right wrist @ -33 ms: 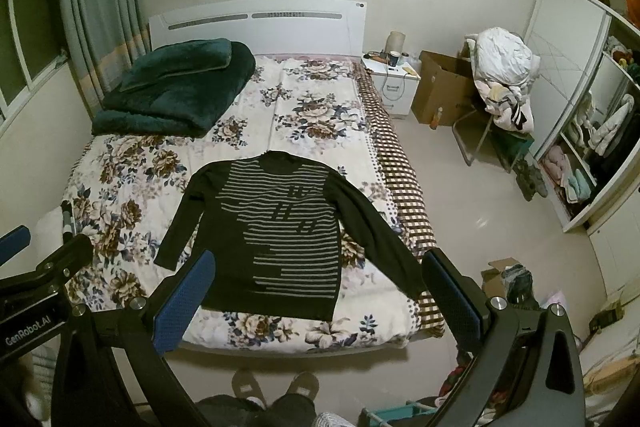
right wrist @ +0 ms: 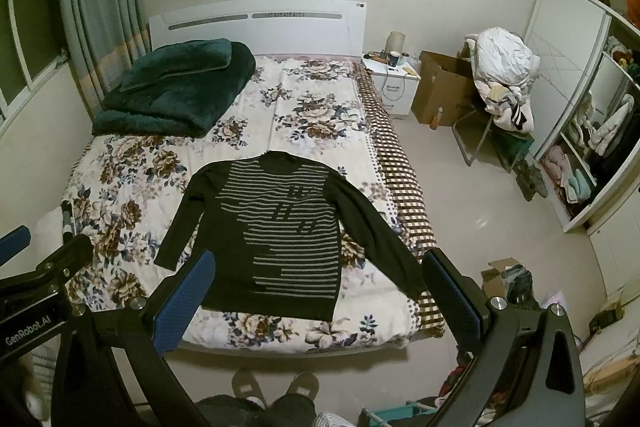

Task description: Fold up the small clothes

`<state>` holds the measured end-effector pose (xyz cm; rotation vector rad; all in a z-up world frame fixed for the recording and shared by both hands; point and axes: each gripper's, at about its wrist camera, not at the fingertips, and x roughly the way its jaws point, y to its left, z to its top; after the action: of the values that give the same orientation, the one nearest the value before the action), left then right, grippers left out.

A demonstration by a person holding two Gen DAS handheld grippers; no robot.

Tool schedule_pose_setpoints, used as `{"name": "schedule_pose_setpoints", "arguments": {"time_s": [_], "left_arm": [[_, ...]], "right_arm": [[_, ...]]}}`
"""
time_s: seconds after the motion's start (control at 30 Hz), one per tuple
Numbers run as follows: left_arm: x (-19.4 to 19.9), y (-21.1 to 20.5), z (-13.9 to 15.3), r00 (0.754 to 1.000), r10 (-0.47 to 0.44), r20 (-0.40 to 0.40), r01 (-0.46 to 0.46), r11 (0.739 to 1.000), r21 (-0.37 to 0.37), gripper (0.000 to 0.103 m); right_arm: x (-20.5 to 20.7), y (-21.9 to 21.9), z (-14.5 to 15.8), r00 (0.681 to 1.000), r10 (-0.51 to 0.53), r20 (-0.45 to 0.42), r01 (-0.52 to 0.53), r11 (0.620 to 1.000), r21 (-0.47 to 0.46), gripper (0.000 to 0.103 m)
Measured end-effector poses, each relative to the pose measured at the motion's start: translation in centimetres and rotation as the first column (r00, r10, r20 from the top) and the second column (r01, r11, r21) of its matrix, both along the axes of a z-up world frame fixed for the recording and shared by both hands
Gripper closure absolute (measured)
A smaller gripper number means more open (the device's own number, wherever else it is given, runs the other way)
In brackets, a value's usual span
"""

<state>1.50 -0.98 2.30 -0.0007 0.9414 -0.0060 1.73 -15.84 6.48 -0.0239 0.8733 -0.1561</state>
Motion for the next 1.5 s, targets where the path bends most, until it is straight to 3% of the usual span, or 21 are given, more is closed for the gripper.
{"name": "schedule_pose_setpoints", "arguments": {"time_s": [1.17, 1.3, 1.5], "left_arm": [[0.6, 0.3, 0.6, 1.000, 0.010, 0.029, -0.010, 1.000, 0.007, 0.000], [1.9, 1.0, 0.4, 0.990, 0.061, 0.126, -0.069, 0.996, 0.055, 0.000], [6.8, 1.4, -4.6, 0.985, 0.058, 0.162, -0.078, 0.990, 0.116, 0.000]], "right_arm": [[0.3, 1.2, 1.0, 1.000, -0.008, 0.004, 0.008, 1.000, 0.015, 0.000], [1.1, 0.6, -0.7, 0.999, -0.046, 0.002, 0.046, 0.996, 0.070, 0.000], [3.7, -3.9, -9.1, 0.975, -0.219, -0.049, 0.223, 0.971, 0.090, 0.000]]}}
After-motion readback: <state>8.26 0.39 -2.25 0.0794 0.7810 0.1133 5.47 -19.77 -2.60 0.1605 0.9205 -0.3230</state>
